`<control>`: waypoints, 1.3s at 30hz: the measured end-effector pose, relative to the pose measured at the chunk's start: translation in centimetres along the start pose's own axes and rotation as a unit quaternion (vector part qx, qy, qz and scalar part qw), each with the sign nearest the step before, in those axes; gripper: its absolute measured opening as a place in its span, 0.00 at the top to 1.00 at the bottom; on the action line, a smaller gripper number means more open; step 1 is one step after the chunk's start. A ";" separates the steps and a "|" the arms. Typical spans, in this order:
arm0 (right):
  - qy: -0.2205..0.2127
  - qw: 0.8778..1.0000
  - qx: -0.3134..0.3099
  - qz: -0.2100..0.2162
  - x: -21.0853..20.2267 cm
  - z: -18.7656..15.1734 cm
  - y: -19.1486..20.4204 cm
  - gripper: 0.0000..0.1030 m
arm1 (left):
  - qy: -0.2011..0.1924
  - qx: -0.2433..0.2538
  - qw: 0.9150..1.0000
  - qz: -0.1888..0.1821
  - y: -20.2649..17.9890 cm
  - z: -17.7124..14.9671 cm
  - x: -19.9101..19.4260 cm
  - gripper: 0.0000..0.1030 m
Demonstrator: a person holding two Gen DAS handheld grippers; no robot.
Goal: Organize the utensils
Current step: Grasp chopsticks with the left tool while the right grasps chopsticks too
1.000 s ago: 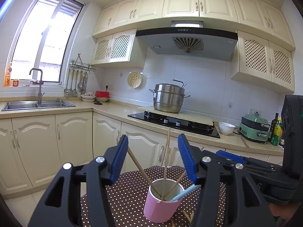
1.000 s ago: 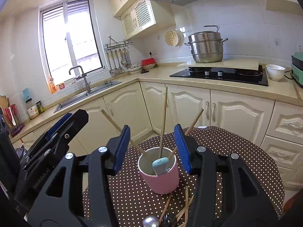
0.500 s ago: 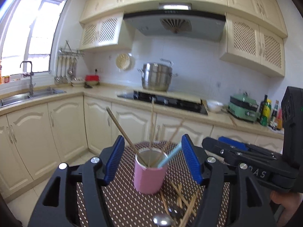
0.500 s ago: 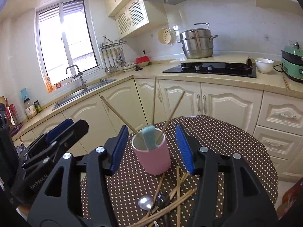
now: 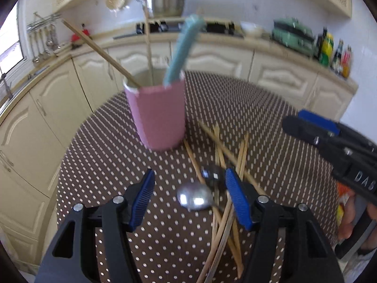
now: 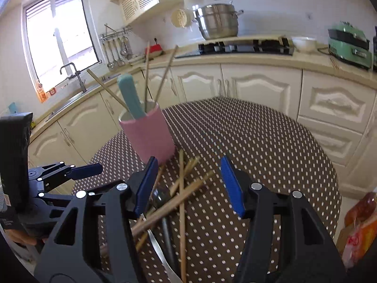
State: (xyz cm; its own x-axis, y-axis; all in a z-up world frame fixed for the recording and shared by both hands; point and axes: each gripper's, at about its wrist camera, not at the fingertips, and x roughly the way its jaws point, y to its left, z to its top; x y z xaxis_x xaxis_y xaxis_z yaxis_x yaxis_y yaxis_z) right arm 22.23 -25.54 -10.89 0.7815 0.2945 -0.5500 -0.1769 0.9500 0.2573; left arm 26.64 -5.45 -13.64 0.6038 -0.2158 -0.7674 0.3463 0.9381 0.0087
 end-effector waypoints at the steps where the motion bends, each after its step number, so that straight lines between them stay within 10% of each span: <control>1: 0.005 1.000 0.004 0.000 0.1 -0.5 -0.3 0.46 | 0.008 0.011 1.000 0.000 -0.4 -0.4 0.5 0.40; 27: 0.039 0.998 0.048 0.020 1.8 -3.3 -2.8 0.42 | 0.062 0.083 0.995 0.005 -3.5 -2.9 3.4 0.41; 39: 0.105 0.993 0.052 0.020 3.9 -4.3 -1.9 0.42 | 0.077 -0.024 0.995 -0.061 -1.8 -4.2 3.2 0.89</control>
State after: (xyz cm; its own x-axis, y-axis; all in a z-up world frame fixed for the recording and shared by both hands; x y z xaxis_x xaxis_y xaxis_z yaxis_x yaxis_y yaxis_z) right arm 23.02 -25.76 -16.91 0.6316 0.3577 -0.6878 -0.1343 0.9243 0.3573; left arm 24.95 -6.67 -18.80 0.4409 -0.2888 -0.8498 0.3735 0.9200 -0.1189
